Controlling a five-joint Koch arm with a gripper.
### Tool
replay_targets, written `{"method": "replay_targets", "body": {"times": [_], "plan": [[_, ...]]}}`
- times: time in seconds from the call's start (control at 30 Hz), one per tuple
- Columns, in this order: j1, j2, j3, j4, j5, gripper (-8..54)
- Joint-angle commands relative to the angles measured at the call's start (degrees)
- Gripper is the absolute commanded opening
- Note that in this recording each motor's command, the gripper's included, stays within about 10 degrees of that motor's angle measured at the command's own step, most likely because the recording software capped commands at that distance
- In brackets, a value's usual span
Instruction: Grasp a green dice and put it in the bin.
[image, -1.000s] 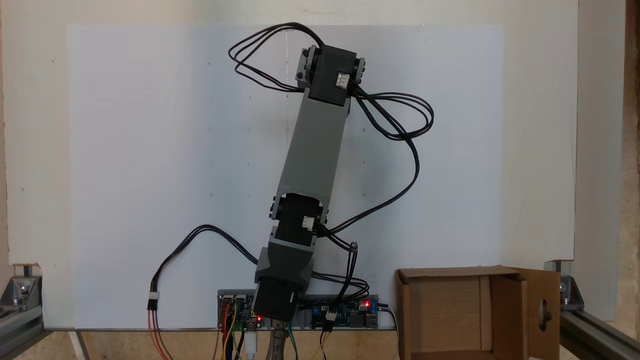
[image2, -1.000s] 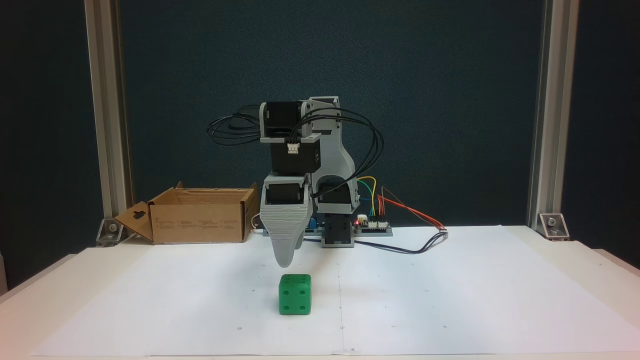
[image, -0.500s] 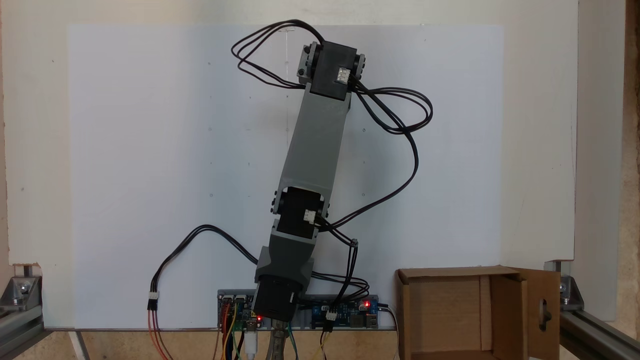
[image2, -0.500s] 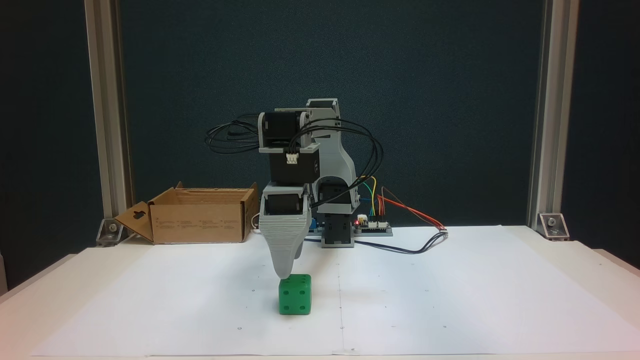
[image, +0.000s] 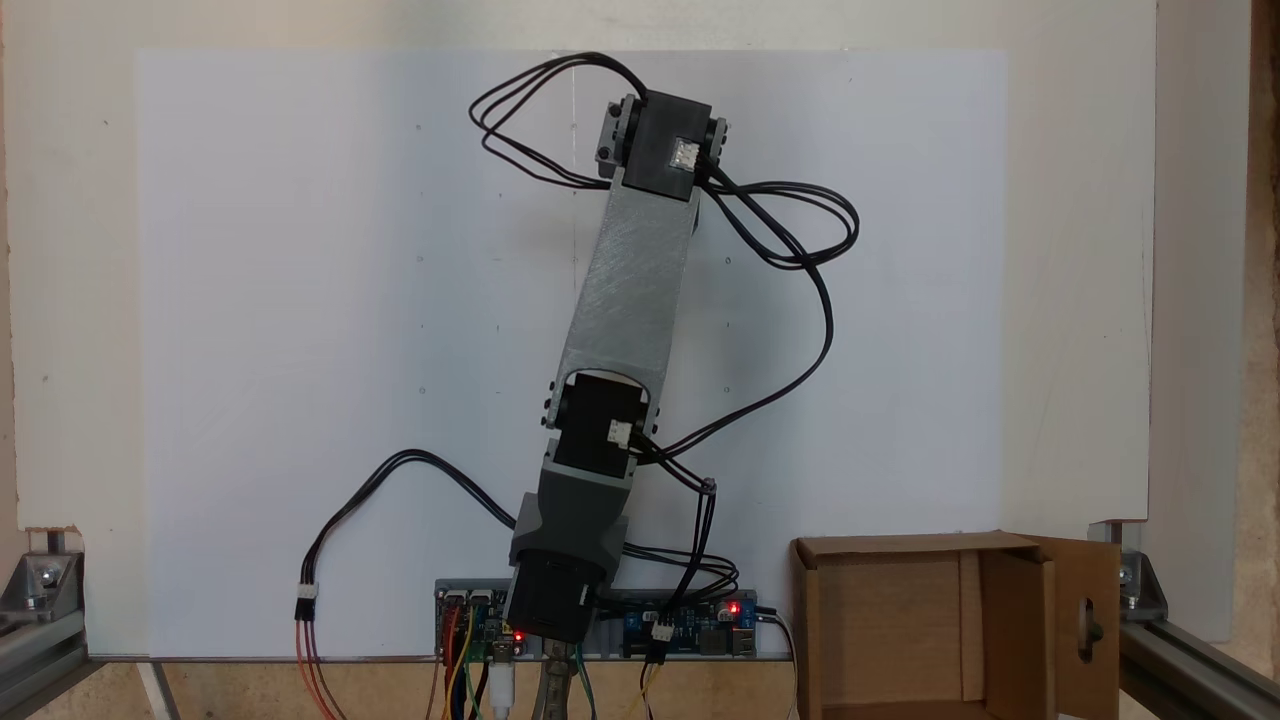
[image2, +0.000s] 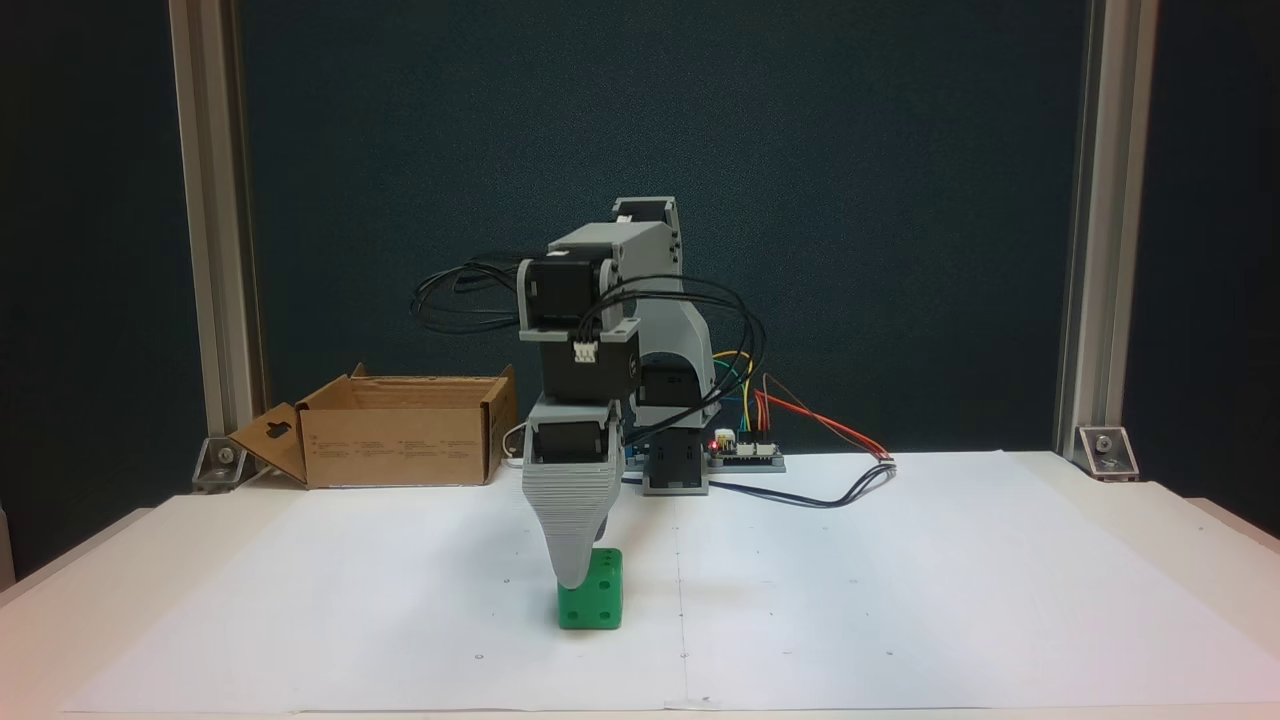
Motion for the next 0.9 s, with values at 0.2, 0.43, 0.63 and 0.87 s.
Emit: {"method": "replay_targets", "body": {"times": [0.2, 0.43, 0.63, 0.87], "plan": [[0.4, 0.9, 2.5, -4.0, -3.2, 44.0], [0.6, 0.9, 4.8, -6.8, -3.1, 44.0], [0.6, 0.9, 5.4, -7.4, -3.1, 43.9], [0.5, 0.8, 6.5, -8.9, -3.1, 42.5]]}}
